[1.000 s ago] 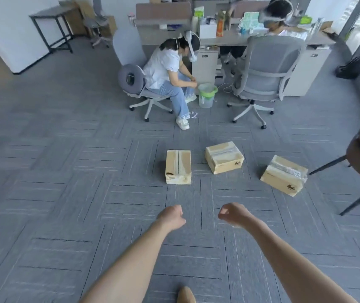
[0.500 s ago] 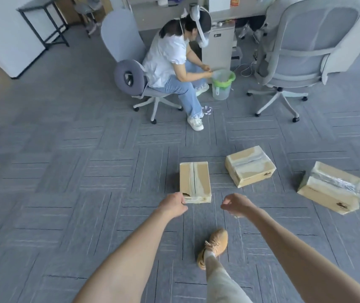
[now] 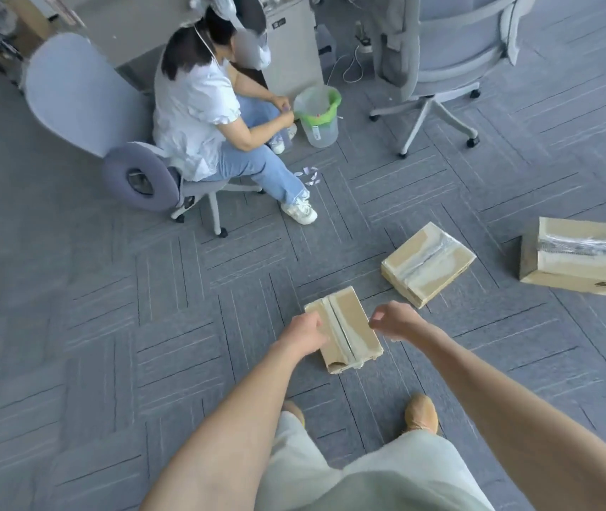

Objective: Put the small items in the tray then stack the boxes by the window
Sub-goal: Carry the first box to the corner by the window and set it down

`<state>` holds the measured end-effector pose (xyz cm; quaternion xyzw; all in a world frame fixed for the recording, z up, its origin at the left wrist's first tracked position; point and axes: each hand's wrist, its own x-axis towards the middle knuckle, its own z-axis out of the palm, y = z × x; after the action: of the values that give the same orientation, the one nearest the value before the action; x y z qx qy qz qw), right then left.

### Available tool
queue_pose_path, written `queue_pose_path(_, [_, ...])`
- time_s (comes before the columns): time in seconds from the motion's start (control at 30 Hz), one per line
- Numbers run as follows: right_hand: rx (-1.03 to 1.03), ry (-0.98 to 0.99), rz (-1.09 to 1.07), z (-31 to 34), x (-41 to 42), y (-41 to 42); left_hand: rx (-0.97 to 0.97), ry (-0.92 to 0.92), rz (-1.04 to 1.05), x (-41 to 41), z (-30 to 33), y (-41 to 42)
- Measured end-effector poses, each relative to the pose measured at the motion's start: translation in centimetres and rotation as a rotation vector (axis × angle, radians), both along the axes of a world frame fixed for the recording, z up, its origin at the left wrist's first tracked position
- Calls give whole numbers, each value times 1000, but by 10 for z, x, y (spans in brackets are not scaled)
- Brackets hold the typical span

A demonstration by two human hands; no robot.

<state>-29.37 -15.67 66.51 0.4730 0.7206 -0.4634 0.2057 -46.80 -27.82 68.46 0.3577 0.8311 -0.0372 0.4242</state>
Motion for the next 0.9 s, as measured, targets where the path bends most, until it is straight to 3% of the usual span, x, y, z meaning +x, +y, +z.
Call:
queue_pose_path(0.2, [-14, -16, -471, -46, -54, -2, -29, -88, -253, -95, -57, 62])
queue_pose_path(0.43, [-93, -103, -1010, -89, -123, -95, -122, -155, -709, -180, -118, 77])
queue_pose_path(0.63, [-175, -113, -1185, -139, -167, -163, -174, -132, -876, -225, -166, 70])
queue_pose_path(0.9, [-196, -114, -1329, -316, -191, -219, -177, -61, -852, -253, -339, 59])
